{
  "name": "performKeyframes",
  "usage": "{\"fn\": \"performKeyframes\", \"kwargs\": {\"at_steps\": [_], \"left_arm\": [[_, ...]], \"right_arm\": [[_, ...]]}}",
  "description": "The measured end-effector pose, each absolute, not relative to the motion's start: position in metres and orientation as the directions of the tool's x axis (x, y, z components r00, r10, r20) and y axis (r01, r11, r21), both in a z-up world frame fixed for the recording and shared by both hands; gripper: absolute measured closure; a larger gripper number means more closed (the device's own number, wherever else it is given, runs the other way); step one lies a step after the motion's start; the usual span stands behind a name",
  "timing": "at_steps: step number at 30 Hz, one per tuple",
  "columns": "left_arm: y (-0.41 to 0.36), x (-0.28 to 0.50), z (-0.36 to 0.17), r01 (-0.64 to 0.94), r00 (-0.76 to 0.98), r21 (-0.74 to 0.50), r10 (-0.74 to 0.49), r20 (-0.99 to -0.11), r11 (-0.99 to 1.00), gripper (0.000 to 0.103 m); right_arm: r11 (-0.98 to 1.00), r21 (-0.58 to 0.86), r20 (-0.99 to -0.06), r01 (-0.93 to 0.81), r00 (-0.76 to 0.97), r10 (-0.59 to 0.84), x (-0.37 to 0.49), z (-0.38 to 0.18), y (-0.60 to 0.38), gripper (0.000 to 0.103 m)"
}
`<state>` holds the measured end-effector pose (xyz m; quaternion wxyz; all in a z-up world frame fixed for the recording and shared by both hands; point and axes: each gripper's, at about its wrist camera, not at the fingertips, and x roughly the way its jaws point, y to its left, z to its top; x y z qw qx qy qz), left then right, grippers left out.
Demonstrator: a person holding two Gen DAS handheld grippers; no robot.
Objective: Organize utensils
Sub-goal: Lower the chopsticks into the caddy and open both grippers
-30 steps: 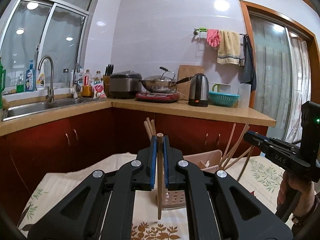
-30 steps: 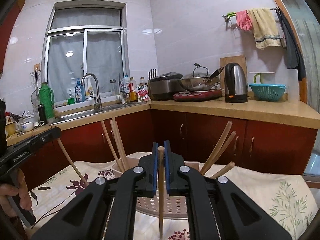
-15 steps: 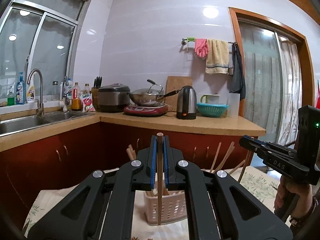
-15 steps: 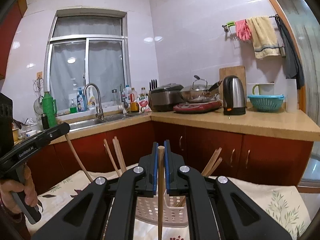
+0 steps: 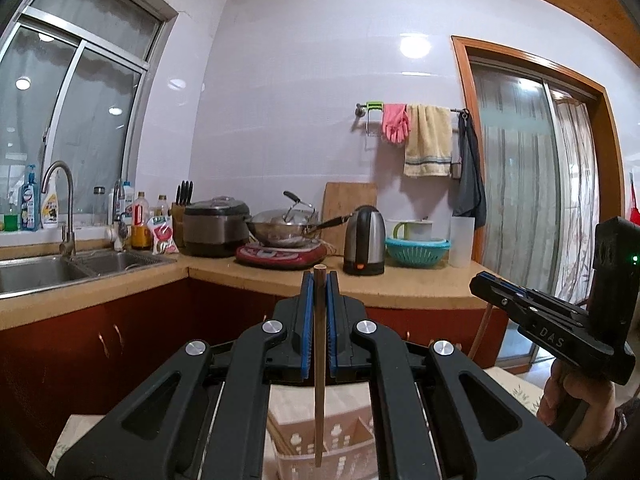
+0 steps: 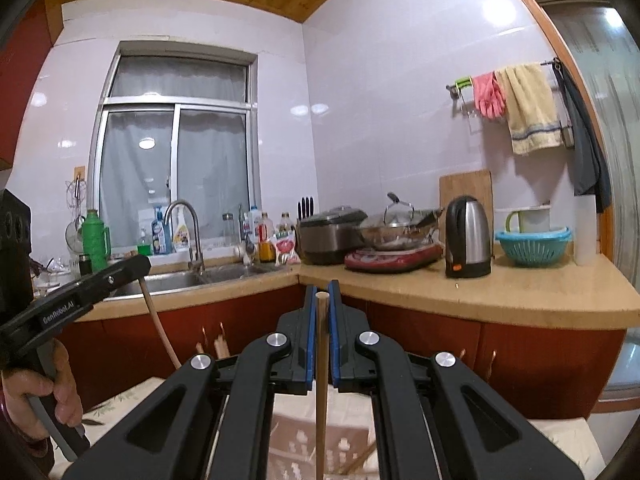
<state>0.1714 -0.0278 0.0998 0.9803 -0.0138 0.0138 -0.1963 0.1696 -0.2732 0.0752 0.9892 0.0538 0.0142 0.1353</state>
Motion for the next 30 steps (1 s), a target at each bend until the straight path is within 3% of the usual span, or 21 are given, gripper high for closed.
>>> {"fn": "performKeyframes", "kwargs": {"at_steps": [6,12,23,25,26,27,28,30], "left_arm": [[-0.034,0.193,0.106,0.381,0.925,-0.059,-0.381,0.012,0.923,0.096],[-0.037,0.218,0.097,0.372,0.928,-0.082,-0.374,0.0,0.924,0.096],[-0.033,0.239,0.036,0.337,0.923,-0.1,-0.35,-0.161,0.936,0.096],[-0.033,0.24,0.026,0.33,0.92,-0.102,-0.344,-0.187,0.938,0.09],[-0.032,0.24,0.021,0.325,0.919,-0.103,-0.34,-0.2,0.94,0.086],[-0.032,0.239,0.018,0.321,0.919,-0.105,-0.336,-0.206,0.941,0.076],[-0.032,0.238,0.015,0.315,0.92,-0.107,-0.331,-0.21,0.943,0.068],[-0.031,0.235,0.013,0.307,0.922,-0.101,-0.322,-0.216,0.946,0.063]], "right_arm": [[0.957,0.109,0.03,-0.269,0.963,0.267,0.195,0.08,-0.268,0.097],[0.964,0.093,0.004,-0.248,0.968,0.249,0.216,0.06,-0.261,0.097],[0.97,0.126,-0.122,-0.207,0.967,0.222,0.225,0.012,-0.261,0.096],[0.971,0.135,-0.14,-0.198,0.966,0.216,0.223,0.006,-0.262,0.093],[0.971,0.138,-0.146,-0.195,0.966,0.215,0.222,0.004,-0.262,0.084],[0.971,0.142,-0.151,-0.191,0.966,0.211,0.221,0.003,-0.263,0.073],[0.972,0.146,-0.153,-0.184,0.966,0.206,0.219,0.002,-0.264,0.07],[0.973,0.148,-0.158,-0.177,0.967,0.2,0.213,0.001,-0.265,0.064]]}}
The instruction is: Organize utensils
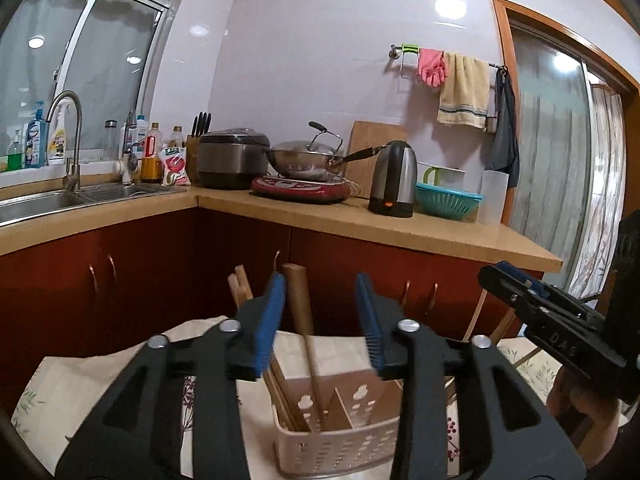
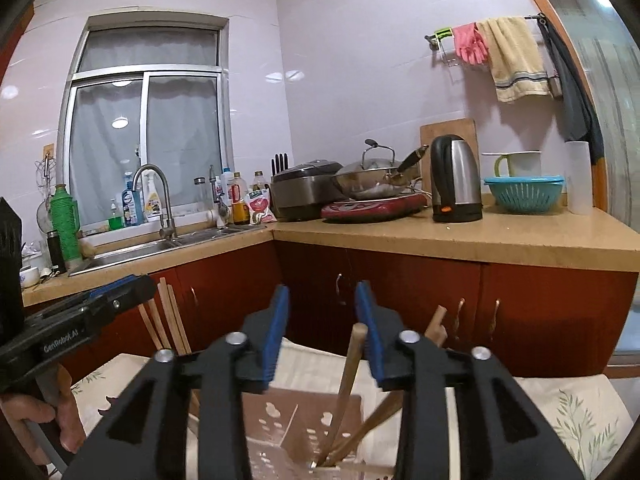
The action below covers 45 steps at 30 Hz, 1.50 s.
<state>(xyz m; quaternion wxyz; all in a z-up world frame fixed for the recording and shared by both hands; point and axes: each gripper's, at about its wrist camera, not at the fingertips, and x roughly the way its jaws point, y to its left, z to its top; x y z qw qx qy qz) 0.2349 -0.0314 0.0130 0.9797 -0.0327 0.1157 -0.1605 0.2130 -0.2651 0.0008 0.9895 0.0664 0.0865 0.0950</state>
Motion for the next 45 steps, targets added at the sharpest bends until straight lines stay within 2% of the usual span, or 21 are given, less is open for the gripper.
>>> {"fn": "performKeyframes", "kwargs": {"at_steps": [4,8,16,27,35,45], "left_arm": [[-0.032,0.226,0.012,0.295,0.926,-0.092,-0.308,-0.217,0.951,0.045],[-0.032,0.211,0.012,0.29,0.929,-0.079,-0.3,-0.218,0.954,0.038],[-0.029,0.176,0.012,0.268,0.935,-0.078,-0.279,-0.221,0.96,0.026],[-0.023,0.103,0.003,0.215,0.946,-0.029,-0.215,-0.24,0.976,0.018],[-0.016,0.058,-0.011,0.202,0.939,-0.038,-0.204,-0.278,0.979,0.016],[-0.005,0.004,-0.01,0.161,0.941,-0.052,-0.169,-0.293,0.986,0.01]], "right_arm": [[0.973,0.154,-0.169,-0.171,0.966,0.197,0.206,0.002,-0.266,0.056],[0.975,0.141,-0.166,-0.169,0.967,0.192,0.196,0.005,-0.265,0.047],[0.982,0.122,-0.181,-0.147,0.969,0.168,0.16,0.007,-0.263,0.04],[0.988,0.128,-0.263,-0.091,0.957,0.122,0.101,-0.009,-0.261,0.034],[0.989,0.119,-0.314,-0.086,0.942,0.119,0.057,-0.02,-0.255,0.03],[0.991,0.113,-0.31,-0.069,0.946,0.101,0.005,-0.012,-0.25,0.022]]}}
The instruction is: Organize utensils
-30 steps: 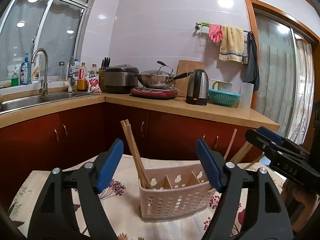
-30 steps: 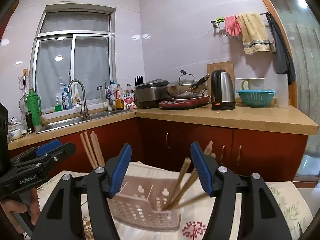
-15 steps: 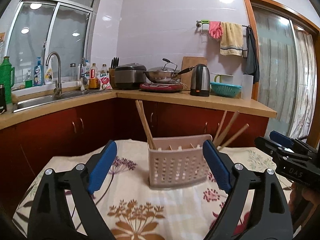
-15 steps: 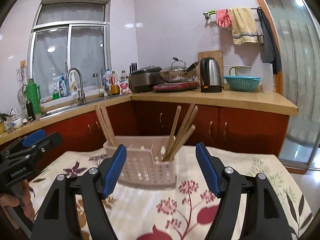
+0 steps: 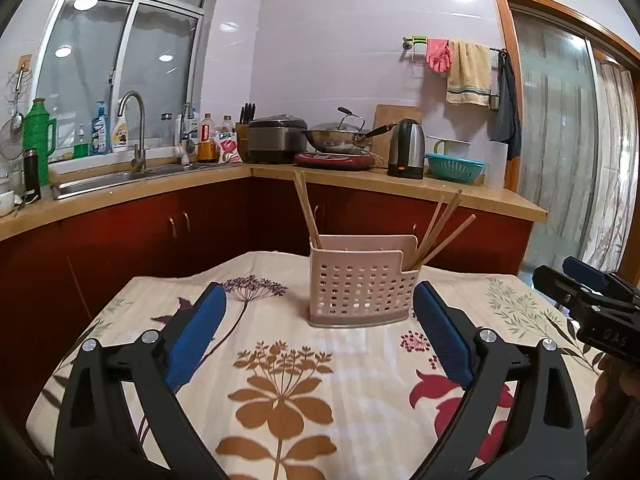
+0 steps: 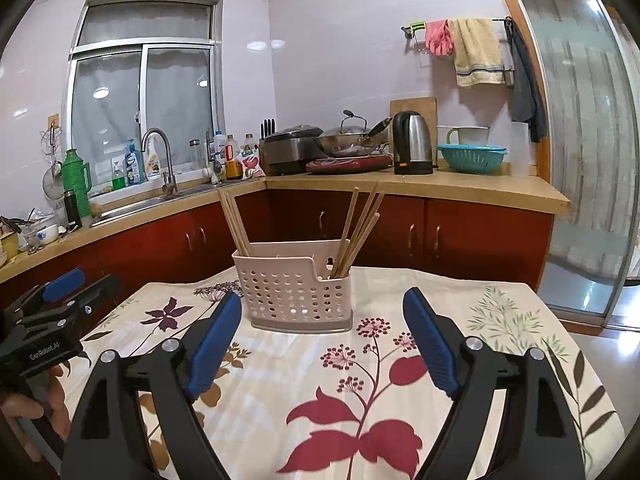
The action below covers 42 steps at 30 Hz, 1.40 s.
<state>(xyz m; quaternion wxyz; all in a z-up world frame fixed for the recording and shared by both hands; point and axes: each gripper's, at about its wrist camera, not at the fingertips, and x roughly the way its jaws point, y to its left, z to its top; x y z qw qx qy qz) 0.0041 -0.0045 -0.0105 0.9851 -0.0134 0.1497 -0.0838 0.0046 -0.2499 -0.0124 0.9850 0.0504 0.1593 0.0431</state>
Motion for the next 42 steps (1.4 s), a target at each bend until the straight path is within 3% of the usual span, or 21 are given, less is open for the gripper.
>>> {"fn": "performKeyframes", "kwargs": {"at_steps": [13,42], "left_arm": [[-0.006,-0.04,0.008,0.151,0.952,-0.054,-0.16,-0.262,0.987,0.005],[-0.002,-0.039,0.001,0.131,0.945,-0.074,-0.147,-0.292,0.989,0.005]], "right_arm": [[0.992,0.108,-0.302,-0.06,0.949,0.09,-0.03,-0.004,-0.248,0.02],[0.993,0.094,-0.275,-0.069,0.957,0.092,-0.038,0.0,-0.244,0.019]]}}
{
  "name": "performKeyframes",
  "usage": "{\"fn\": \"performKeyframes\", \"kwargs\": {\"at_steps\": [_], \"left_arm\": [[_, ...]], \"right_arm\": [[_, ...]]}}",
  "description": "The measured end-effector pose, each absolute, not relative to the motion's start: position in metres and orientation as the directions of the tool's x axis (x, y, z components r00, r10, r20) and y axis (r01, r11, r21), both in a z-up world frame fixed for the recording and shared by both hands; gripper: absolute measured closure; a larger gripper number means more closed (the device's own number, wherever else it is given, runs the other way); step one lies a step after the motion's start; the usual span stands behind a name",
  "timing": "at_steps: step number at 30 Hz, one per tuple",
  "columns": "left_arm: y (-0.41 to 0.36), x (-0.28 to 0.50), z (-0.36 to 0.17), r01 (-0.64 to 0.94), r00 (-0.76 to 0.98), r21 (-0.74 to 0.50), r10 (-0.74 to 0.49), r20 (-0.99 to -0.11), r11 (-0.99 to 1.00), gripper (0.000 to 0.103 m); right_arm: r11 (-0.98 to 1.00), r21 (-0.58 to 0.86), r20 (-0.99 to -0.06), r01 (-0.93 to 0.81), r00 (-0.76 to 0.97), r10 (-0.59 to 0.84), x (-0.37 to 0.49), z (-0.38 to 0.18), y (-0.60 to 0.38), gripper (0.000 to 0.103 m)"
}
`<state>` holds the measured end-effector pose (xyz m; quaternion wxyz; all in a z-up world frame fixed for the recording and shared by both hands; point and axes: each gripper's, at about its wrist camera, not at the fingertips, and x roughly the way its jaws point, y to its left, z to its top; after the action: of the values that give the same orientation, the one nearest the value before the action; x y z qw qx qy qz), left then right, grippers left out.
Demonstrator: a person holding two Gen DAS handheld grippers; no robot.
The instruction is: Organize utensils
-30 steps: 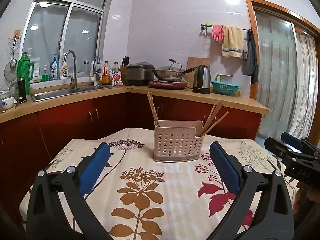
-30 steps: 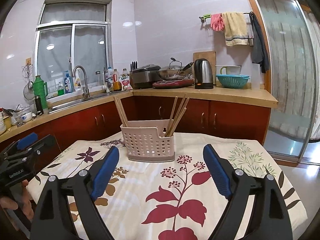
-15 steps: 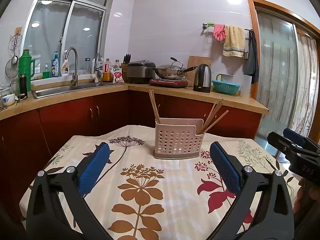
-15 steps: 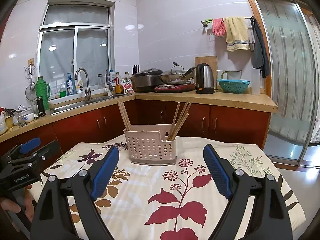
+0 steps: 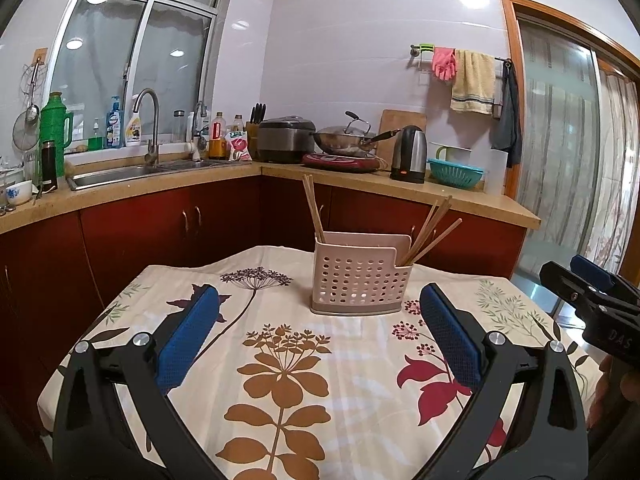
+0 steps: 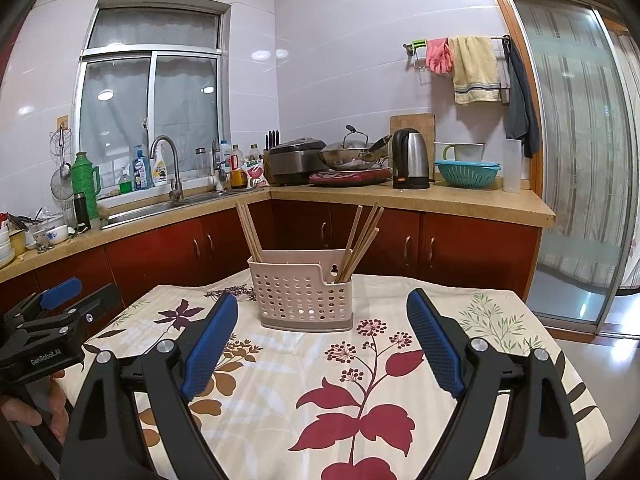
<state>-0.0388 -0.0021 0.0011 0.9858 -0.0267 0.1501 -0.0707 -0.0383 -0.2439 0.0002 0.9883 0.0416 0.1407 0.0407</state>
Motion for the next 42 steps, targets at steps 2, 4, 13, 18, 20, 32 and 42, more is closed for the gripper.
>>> {"fn": "performKeyframes", "kwargs": {"at_steps": [2,4,13,18,20,32,42], "left_arm": [[-0.0011,-0.0386,-0.0002,0.132,0.943,-0.083,-0.151,-0.296,0.988,0.005],[-0.0007,-0.0376,-0.0003,0.133,0.942,-0.089,-0.153,-0.299,0.987,0.005],[-0.0013,-0.0357,-0.0007,0.129,0.943,-0.082,-0.148,-0.298,0.988,0.005],[-0.0022,-0.0356,-0.0014,0.128,0.943,-0.08,-0.146,-0.299,0.989,0.005],[-0.0022,-0.0356,-0.0014,0.128,0.943,-0.08,-0.146,-0.299,0.989,0.005],[-0.007,-0.0349,-0.0021,0.109,0.942,-0.061,-0.122,-0.311,0.992,0.004],[-0.0098,-0.0344,-0.0038,0.091,0.945,-0.024,-0.094,-0.315,0.996,0.004]], "right_arm": [[0.993,0.093,-0.276,-0.068,0.957,0.092,-0.0383,0.0003,-0.2439,0.019],[0.993,0.093,-0.277,-0.068,0.957,0.092,-0.0381,0.0009,-0.2435,0.019],[0.993,0.092,-0.276,-0.068,0.957,0.091,-0.0379,0.0009,-0.2437,0.019],[0.993,0.092,-0.276,-0.068,0.957,0.091,-0.038,0.0011,-0.2436,0.019],[0.993,0.092,-0.276,-0.069,0.957,0.092,-0.0377,0.0009,-0.244,0.019],[0.993,0.092,-0.277,-0.07,0.956,0.093,-0.0372,0.0008,-0.2444,0.019],[0.993,0.091,-0.278,-0.07,0.956,0.093,-0.0374,0.001,-0.2438,0.019]]}}
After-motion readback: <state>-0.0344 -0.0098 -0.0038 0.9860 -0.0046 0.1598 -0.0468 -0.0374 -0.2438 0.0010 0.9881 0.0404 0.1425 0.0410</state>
